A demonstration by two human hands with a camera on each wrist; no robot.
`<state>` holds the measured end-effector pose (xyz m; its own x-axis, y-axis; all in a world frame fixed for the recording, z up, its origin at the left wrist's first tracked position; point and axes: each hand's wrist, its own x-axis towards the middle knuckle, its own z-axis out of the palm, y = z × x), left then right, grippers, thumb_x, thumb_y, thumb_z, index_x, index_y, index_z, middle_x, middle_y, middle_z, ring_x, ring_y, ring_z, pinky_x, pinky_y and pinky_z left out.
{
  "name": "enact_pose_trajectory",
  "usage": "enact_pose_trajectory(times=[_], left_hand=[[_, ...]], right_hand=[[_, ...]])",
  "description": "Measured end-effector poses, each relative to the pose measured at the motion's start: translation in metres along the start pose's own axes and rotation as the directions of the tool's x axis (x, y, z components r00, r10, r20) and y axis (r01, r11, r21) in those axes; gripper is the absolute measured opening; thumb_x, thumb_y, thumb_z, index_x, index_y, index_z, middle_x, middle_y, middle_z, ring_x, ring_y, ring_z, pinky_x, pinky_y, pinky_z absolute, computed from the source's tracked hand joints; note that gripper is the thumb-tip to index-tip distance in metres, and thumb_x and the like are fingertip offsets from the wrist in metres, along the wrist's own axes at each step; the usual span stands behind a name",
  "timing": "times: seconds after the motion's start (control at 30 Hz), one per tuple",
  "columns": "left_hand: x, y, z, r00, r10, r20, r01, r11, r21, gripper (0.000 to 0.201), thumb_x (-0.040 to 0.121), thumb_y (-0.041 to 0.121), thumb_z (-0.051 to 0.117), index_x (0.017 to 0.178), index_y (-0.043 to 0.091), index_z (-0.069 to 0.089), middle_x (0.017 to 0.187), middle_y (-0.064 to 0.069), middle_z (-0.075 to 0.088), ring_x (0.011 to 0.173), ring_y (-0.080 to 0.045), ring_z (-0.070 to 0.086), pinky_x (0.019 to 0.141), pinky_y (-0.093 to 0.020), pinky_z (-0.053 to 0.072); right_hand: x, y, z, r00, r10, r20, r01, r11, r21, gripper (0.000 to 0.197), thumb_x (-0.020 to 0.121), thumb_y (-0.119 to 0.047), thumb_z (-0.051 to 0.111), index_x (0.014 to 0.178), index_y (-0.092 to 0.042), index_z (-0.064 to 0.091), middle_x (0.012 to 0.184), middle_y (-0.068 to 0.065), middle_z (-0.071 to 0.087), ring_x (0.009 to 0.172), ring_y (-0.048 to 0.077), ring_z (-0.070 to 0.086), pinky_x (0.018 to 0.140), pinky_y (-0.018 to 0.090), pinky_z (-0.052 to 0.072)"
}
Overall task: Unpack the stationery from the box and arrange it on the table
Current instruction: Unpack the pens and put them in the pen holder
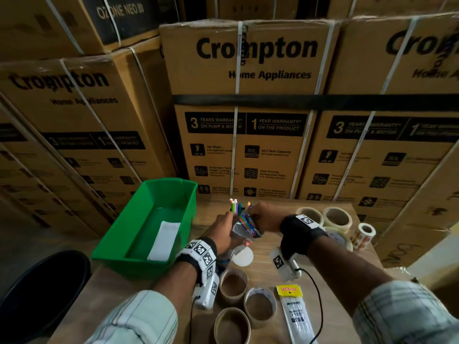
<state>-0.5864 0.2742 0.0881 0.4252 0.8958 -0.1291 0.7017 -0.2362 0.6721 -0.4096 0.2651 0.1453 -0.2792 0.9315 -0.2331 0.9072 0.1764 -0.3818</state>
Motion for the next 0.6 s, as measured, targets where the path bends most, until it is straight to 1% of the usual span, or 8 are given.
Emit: enact_pose_trajectory(times=[0.07, 0.17, 0.27, 0.3, 0.37, 0.47, 0.53, 0.6], left_hand=[[-0.006, 0.009, -0.002, 1.0, -0.003, -0.007, 0.004, 0.988, 0.155, 0.073, 0.072, 0.037, 0.078, 0.134, 0.026, 0.04, 0.128, -0.008, 0.046, 0.116, -0.028, 0.052, 0.098, -0.041, 0.045], [-0.017, 0.026, -0.002, 1.0, 0.019, -0.014, -0.013, 0.927, 0.375, 0.073, 0.075, 0.039, 0.073, 0.137, 0.03, 0.036, 0.128, -0.007, 0.046, 0.117, -0.03, 0.052, 0.098, -0.041, 0.043], [-0.027, 0.037, 0.003, 0.999, 0.032, 0.013, -0.034, 0.863, 0.503, 0.075, 0.077, 0.033, 0.07, 0.142, 0.03, 0.031, 0.128, -0.008, 0.045, 0.119, -0.03, 0.049, 0.102, -0.044, 0.036], [-0.03, 0.04, 0.004, 0.999, 0.033, 0.021, -0.04, 0.85, 0.525, 0.076, 0.078, 0.033, 0.069, 0.143, 0.03, 0.03, 0.128, -0.008, 0.044, 0.119, -0.03, 0.049, 0.103, -0.045, 0.035], [-0.034, 0.043, 0.007, 0.999, 0.039, 0.034, -0.052, 0.836, 0.547, 0.08, 0.078, 0.039, 0.069, 0.144, 0.03, 0.027, 0.13, -0.009, 0.043, 0.121, -0.029, 0.047, 0.104, -0.045, 0.034], [-0.037, 0.052, 0.008, 0.997, 0.075, 0.001, -0.061, 0.803, 0.593, 0.094, 0.072, 0.052, 0.069, 0.148, 0.029, 0.017, 0.137, -0.008, 0.041, 0.127, -0.028, 0.041, 0.106, -0.044, 0.03], [-0.039, 0.058, 0.004, 0.99, 0.127, -0.059, -0.053, 0.731, 0.68, 0.102, 0.07, 0.057, 0.068, 0.149, 0.027, 0.011, 0.139, -0.008, 0.039, 0.13, -0.028, 0.035, 0.11, -0.044, 0.024], [-0.041, 0.063, -0.001, 0.984, 0.156, -0.086, -0.036, 0.649, 0.76, 0.104, 0.071, 0.055, 0.068, 0.15, 0.025, 0.007, 0.144, -0.01, 0.035, 0.136, -0.029, 0.029, 0.117, -0.046, 0.015]], right_hand=[[-0.009, 0.0, 0.011, 0.997, 0.025, -0.073, -0.023, 0.999, 0.028, 0.023, 0.085, -0.004, 0.05, 0.101, -0.004, 0.066, 0.089, 0.01, 0.063, 0.079, 0.024, 0.055, 0.062, 0.025, 0.038], [-0.021, 0.007, 0.033, 0.995, 0.047, -0.083, -0.028, 0.978, 0.208, 0.023, 0.088, -0.009, 0.055, 0.107, -0.007, 0.067, 0.091, 0.005, 0.062, 0.083, 0.019, 0.057, 0.065, 0.021, 0.039], [-0.035, 0.015, 0.046, 0.995, 0.064, -0.075, -0.012, 0.832, 0.555, 0.018, 0.092, -0.011, 0.056, 0.105, -0.006, 0.068, 0.09, 0.0, 0.064, 0.077, 0.005, 0.057, 0.072, 0.019, 0.045], [-0.039, 0.018, 0.048, 0.994, 0.081, -0.069, -0.02, 0.781, 0.624, 0.017, 0.093, -0.007, 0.054, 0.103, -0.004, 0.067, 0.088, 0.0, 0.064, 0.073, 0.001, 0.058, 0.07, 0.014, 0.045], [-0.046, 0.02, 0.048, 0.993, 0.086, -0.078, -0.014, 0.753, 0.658, 0.015, 0.093, -0.004, 0.051, 0.097, -0.007, 0.065, 0.082, -0.003, 0.063, 0.066, -0.003, 0.058, 0.066, 0.011, 0.045], [-0.054, 0.024, 0.043, 0.991, 0.082, -0.103, 0.009, 0.737, 0.676, 0.015, 0.093, -0.008, 0.053, 0.095, -0.009, 0.068, 0.088, 0.002, 0.066, 0.074, 0.007, 0.058, 0.074, 0.024, 0.047], [-0.055, 0.03, 0.039, 0.99, 0.105, -0.091, 0.002, 0.646, 0.763, 0.014, 0.093, -0.006, 0.052, 0.094, -0.01, 0.066, 0.091, 0.008, 0.067, 0.081, 0.016, 0.062, 0.08, 0.031, 0.049], [-0.058, 0.036, 0.034, 0.991, 0.124, -0.049, -0.024, 0.53, 0.848, 0.014, 0.095, -0.009, 0.052, 0.1, -0.01, 0.065, 0.1, 0.014, 0.069, 0.091, 0.024, 0.066, 0.081, 0.035, 0.053]])
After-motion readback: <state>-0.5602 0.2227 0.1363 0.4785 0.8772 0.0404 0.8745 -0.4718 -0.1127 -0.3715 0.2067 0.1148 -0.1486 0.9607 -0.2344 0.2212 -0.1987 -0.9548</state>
